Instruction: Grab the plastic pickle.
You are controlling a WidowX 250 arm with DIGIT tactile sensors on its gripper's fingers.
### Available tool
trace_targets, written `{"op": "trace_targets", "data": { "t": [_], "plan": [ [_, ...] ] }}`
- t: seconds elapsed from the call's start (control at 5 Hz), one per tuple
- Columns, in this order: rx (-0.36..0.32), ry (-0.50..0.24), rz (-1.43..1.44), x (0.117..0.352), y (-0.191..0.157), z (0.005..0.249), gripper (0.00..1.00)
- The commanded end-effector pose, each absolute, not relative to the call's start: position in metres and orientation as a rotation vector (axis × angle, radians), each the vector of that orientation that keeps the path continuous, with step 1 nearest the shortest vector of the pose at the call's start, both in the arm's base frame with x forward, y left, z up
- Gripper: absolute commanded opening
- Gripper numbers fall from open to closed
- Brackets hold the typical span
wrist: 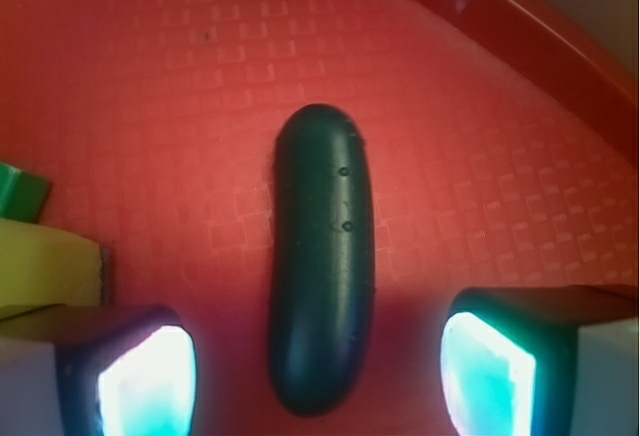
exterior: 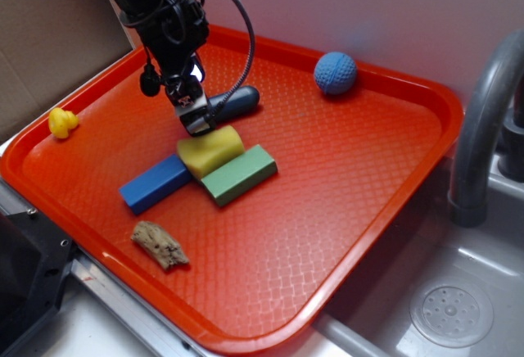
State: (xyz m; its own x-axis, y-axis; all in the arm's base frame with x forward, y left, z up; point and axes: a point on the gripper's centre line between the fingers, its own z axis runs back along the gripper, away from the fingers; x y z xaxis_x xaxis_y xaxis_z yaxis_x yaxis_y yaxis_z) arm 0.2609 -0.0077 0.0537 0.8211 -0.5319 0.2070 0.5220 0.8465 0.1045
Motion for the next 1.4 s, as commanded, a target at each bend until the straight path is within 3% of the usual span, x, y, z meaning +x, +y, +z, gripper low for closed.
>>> {"op": "trace_targets", "data": {
  "t": [0.0, 0.8, 1.0, 1.2],
  "plan": [
    [-0.012, -0.173, -0.698, 0.285, -0.022, 0.047, 1.00],
    [0.009, -0.040, -0.595, 0.303, -0.014, 0.004, 1.00],
    [0.043, -0.033, -0.510, 0.300, -0.007, 0.005, 0.00],
    [0.079, -0.042, -0.462, 0.295, -0.004, 0.013, 0.00]
  ]
}}
